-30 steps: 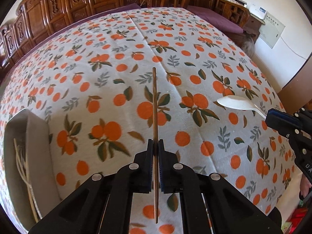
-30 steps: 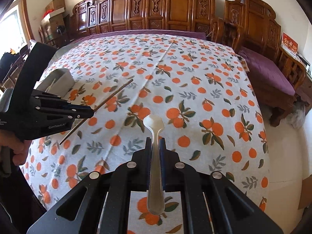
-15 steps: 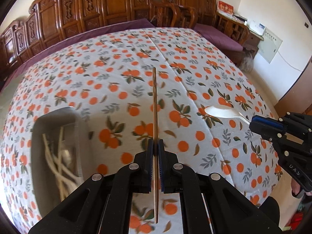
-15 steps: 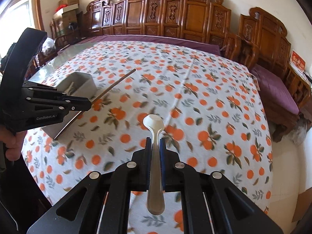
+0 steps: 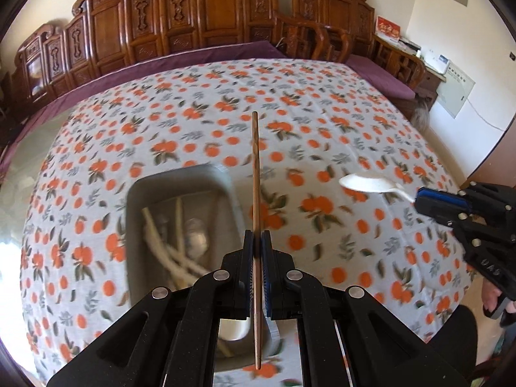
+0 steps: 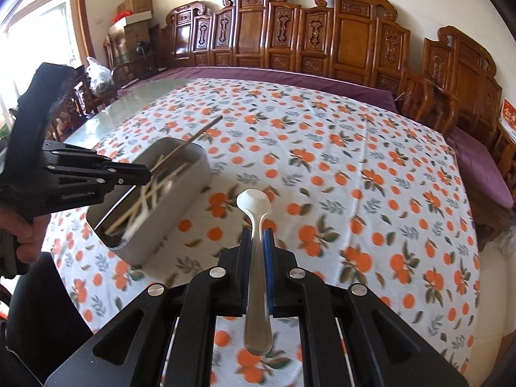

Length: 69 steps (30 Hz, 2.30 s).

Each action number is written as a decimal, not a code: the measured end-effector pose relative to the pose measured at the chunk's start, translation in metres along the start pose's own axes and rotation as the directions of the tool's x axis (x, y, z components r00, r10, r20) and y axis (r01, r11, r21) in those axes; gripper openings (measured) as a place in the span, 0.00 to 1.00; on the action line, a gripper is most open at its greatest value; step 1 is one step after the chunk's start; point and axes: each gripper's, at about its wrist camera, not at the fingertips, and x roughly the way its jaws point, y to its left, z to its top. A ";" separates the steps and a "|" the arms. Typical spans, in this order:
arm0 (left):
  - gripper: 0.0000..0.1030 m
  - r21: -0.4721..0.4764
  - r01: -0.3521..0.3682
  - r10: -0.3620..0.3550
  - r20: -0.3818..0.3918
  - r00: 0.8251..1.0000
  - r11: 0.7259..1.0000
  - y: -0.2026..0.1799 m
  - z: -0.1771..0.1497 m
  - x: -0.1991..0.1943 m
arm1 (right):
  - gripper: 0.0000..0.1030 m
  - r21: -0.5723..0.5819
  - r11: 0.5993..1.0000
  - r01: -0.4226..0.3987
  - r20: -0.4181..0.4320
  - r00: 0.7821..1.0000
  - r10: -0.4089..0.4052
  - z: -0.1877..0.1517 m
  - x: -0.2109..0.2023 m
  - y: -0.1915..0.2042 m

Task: Organize utensils
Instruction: 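Drop the chopstick into the tray with the left gripper while the right carries the spoon, then lower the small white spoon into the tray and open the right gripper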

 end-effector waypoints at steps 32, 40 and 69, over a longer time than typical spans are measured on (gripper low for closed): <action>0.15 -0.096 -0.057 0.054 -0.038 0.998 0.994 0.087 -0.037 0.000 | 0.09 0.015 0.992 -0.123 -0.008 0.992 0.123 0.050 0.062 0.103; 0.16 -0.129 -0.065 0.065 0.002 0.998 0.990 0.106 -0.039 -0.022 | 0.09 0.044 0.996 -0.073 -0.050 0.996 0.075 0.061 0.103 0.121; 0.62 -0.162 -0.084 0.104 0.118 0.988 0.983 0.094 -0.050 -0.086 | 0.37 0.076 0.992 -0.098 0.064 0.994 0.093 0.041 0.028 0.125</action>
